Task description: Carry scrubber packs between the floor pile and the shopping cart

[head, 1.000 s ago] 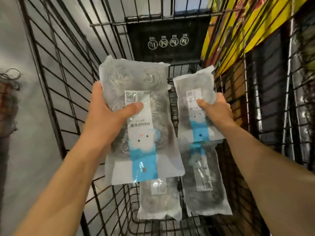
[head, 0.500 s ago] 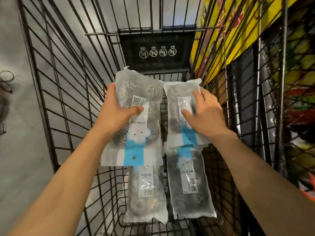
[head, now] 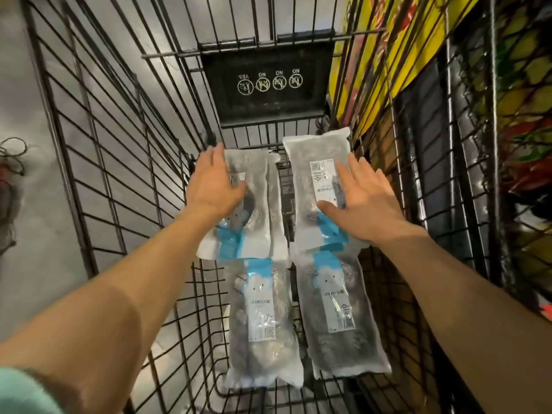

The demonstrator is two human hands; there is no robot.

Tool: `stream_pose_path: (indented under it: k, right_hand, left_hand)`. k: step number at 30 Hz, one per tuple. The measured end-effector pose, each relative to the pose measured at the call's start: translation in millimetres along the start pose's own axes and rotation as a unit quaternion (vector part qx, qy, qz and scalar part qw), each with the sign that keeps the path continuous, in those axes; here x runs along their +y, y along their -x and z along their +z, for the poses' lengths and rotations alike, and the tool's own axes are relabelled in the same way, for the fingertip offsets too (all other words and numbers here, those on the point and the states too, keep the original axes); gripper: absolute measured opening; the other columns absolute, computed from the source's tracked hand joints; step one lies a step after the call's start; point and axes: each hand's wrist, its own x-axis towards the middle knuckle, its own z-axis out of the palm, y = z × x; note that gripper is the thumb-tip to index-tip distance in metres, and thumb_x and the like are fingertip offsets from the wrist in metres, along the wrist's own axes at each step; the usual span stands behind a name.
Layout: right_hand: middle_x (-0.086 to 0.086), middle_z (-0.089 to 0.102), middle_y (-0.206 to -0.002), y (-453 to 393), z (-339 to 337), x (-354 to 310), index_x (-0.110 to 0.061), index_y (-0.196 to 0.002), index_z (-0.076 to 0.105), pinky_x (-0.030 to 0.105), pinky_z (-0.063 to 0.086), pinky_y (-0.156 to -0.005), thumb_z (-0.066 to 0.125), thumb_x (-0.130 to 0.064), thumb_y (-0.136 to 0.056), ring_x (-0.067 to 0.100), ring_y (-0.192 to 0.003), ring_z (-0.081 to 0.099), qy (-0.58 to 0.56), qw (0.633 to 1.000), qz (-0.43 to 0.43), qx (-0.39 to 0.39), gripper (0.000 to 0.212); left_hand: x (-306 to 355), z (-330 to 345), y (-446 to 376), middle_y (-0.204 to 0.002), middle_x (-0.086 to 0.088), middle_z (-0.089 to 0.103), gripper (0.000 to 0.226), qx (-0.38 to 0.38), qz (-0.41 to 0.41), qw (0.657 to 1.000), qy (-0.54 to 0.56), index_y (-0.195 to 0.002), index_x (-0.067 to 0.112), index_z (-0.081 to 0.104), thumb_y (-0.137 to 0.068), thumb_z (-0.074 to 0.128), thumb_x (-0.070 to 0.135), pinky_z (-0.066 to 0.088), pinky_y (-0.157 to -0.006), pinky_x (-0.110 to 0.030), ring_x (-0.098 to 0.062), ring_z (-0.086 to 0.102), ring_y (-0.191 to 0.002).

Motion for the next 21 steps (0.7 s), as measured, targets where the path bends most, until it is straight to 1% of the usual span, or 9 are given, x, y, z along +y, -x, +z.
stream_pose_path:
  k: [1,3,5,8,12,14,16,19,21]
  right_hand:
    - [0.004,-0.007,-0.173,1.4,-1.4,-1.2,-0.022,-0.164,0.005,0.044,-0.003,-0.129,0.042,-0.066,-0.098,0.023,-0.159,-0.006,0.0,1.0,0.0,0.006,0.088]
    - [0.005,-0.005,-0.173,4.8,-5.8,-4.6,-0.02,-0.164,0.005,0.044,-0.003,-0.128,0.042,-0.066,-0.098,0.023,-0.159,-0.006,0.005,1.0,-0.005,0.012,0.088]
    - [0.007,-0.004,-0.173,10.3,-13.6,-9.2,-0.017,-0.164,0.006,0.045,-0.002,-0.128,0.041,-0.067,-0.098,0.026,-0.159,-0.004,0.013,1.0,-0.008,0.007,0.09]
    - [0.007,-0.001,-0.173,29.7,-36.8,-21.0,-0.016,-0.165,0.006,0.046,0.001,-0.128,0.038,-0.072,-0.097,0.027,-0.159,-0.003,0.014,1.0,0.0,0.007,0.093]
    - [0.007,0.002,-0.173,77.8,-85.3,-43.0,-0.017,-0.164,0.011,0.046,0.003,-0.128,0.042,-0.071,-0.097,0.026,-0.159,0.001,-0.006,1.0,0.008,0.026,0.091]
    - [0.007,0.006,-0.173,108.0,-114.0,-55.2,-0.018,-0.164,0.014,0.045,0.005,-0.128,0.042,-0.07,-0.097,0.026,-0.159,0.004,-0.009,1.0,0.008,0.024,0.089]
    - [0.007,0.011,-0.172,134.1,-138.0,-65.7,-0.017,-0.163,0.018,0.045,0.01,-0.128,0.04,-0.073,-0.096,0.027,-0.159,0.008,-0.006,0.999,0.007,0.041,0.09]
    - [0.007,0.012,-0.172,173.0,-169.5,-81.5,-0.015,-0.164,0.016,0.045,0.014,-0.128,0.036,-0.082,-0.089,0.026,-0.159,0.01,-0.031,0.996,0.034,0.073,0.102]
    - [0.007,0.011,-0.172,204.8,-180.9,-89.0,-0.017,-0.165,0.014,0.045,0.013,-0.128,0.023,-0.095,-0.077,0.025,-0.159,0.01,-0.056,0.992,0.064,0.088,0.117]
  left_hand:
    - [3.4,-5.7,0.3,-0.168,-0.015,0.023,0.089,-0.014,0.049,0.998,-0.033,-0.162,0.009,0.019,-0.093,0.068,0.038,0.022,-0.127,-0.046,-0.032,0.021,-0.156]
    - [14.7,-18.7,3.4,-0.167,-0.014,0.026,0.085,-0.058,0.139,0.984,-0.09,-0.161,0.01,0.024,-0.094,0.064,0.045,0.024,-0.126,-0.045,-0.032,0.025,-0.154]
    - [26.5,-31.5,11.6,-0.167,-0.013,0.026,0.085,-0.086,0.201,0.966,-0.137,-0.162,0.012,0.022,-0.095,0.06,0.05,0.025,-0.125,-0.047,-0.031,0.026,-0.153]
    - [39.0,-57.8,41.7,-0.167,-0.012,0.027,0.088,-0.087,0.229,0.958,-0.151,-0.162,0.016,0.02,-0.094,0.054,0.062,0.027,-0.125,-0.049,-0.03,0.028,-0.153]
    - [45.9,-121.1,100.9,-0.168,-0.012,0.025,0.093,-0.043,0.231,0.959,-0.155,-0.162,0.015,0.022,-0.094,0.045,0.074,0.024,-0.126,-0.047,-0.03,0.026,-0.154]
    - [51.5,-160.8,126.5,-0.17,-0.012,0.022,0.096,-0.03,0.252,0.946,-0.2,-0.163,0.016,0.021,-0.092,0.033,0.08,0.023,-0.126,-0.048,-0.029,0.021,-0.156]
    - [61.6,-201.3,139.9,-0.172,-0.01,0.013,0.098,-0.018,0.284,0.924,-0.255,-0.164,0.02,0.014,-0.089,0.023,0.082,0.017,-0.128,-0.046,-0.028,0.012,-0.159]
    - [81.6,-255.1,157.7,-0.173,-0.006,0.008,0.095,0.004,0.306,0.922,-0.238,-0.165,0.024,0.007,-0.091,0.031,0.08,0.015,-0.128,-0.047,-0.027,0.008,-0.16]
    - [91.8,-277.3,174.2,-0.172,-0.006,0.012,0.098,0.026,0.348,0.908,-0.233,-0.165,0.024,0.008,-0.087,0.028,0.08,0.017,-0.128,-0.048,-0.027,0.011,-0.159]
